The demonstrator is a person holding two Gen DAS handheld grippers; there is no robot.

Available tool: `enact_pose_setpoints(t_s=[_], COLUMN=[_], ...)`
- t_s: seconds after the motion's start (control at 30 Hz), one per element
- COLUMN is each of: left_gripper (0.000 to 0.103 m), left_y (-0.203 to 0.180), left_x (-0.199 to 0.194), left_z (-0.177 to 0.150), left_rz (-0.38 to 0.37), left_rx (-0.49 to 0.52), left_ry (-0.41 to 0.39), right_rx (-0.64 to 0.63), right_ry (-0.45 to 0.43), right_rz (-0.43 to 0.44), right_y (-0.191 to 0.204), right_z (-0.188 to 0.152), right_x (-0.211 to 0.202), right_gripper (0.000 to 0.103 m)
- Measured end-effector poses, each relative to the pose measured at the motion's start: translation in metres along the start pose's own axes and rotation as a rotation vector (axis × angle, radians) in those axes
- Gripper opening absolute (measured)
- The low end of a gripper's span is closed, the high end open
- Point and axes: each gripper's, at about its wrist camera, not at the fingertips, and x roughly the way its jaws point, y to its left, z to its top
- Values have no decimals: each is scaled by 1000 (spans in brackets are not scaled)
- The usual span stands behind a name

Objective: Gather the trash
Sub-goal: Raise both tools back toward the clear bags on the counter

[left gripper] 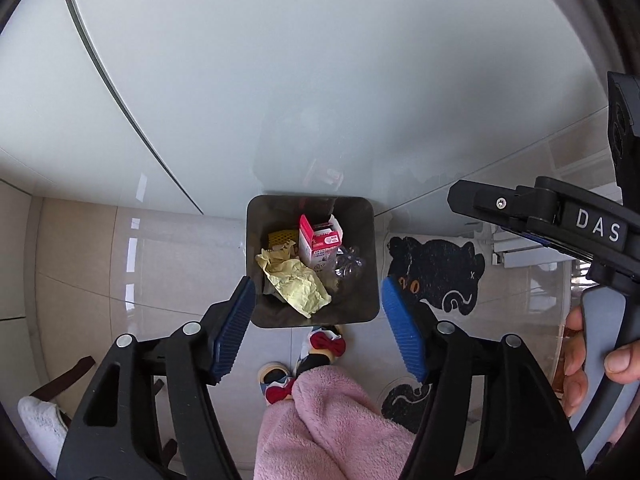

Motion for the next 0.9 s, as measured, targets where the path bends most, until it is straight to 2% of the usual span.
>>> enact_pose_setpoints(t_s=[0.23, 0.37, 0.53, 0.77, 0.9], left_gripper=[72, 73, 73, 73, 73], left_y=[-14, -18, -27, -40, -47], left_x=[-77, -114, -151, -199, -223], left_z=[0, -2, 2, 24, 47], left_rz=[0, -6, -13, -24, -21], left_rx=[55, 77, 114, 153, 164], left_ry=[-110, -170, -242, -358, -406], right_rx=[-1, -26, 1, -19, -17], right_ry=[-111, -188, -275, -420, -466], right_rz=[27, 27, 56, 71, 77], right_y=[9, 13, 10, 21, 23], right_z=[-13, -24, -30, -12, 8], right_x=[-85, -132, -178, -236, -253], right_gripper=[89, 90, 90, 90, 90])
